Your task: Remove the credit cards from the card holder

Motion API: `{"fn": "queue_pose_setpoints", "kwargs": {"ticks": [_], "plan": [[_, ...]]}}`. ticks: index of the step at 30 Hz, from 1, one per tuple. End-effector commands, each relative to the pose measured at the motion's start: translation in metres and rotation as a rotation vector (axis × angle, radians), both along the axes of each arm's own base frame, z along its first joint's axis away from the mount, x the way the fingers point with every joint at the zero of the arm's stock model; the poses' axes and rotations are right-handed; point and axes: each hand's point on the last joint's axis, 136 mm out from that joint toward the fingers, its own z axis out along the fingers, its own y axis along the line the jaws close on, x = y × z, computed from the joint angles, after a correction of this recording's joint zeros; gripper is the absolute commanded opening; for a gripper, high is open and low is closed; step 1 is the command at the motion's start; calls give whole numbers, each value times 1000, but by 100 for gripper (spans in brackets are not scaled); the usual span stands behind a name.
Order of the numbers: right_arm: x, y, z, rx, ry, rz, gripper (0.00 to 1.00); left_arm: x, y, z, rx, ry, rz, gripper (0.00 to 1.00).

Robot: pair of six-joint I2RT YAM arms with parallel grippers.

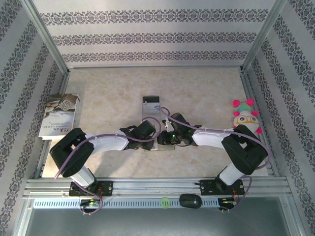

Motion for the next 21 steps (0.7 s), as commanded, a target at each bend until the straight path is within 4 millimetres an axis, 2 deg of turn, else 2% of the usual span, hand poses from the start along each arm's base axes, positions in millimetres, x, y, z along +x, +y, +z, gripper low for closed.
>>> {"fn": "queue_pose_setpoints", "kwargs": {"ticks": [1, 5, 9, 16, 21], "plan": [[4, 20, 11, 66, -7, 41, 19, -17, 6, -16, 28, 61, -17, 34], [6, 22, 7, 55, -3, 38, 19, -17, 7, -16, 30, 59, -18, 34], [7, 14, -4, -11, 11, 14, 17, -17, 6, -16, 27, 58, -19, 34], [8, 5, -10, -65, 12, -12, 19, -16, 6, -16, 24, 57, -19, 34], [8, 10, -13, -70, 19, 0, 20, -16, 6, -16, 22, 55, -21, 34]]}}
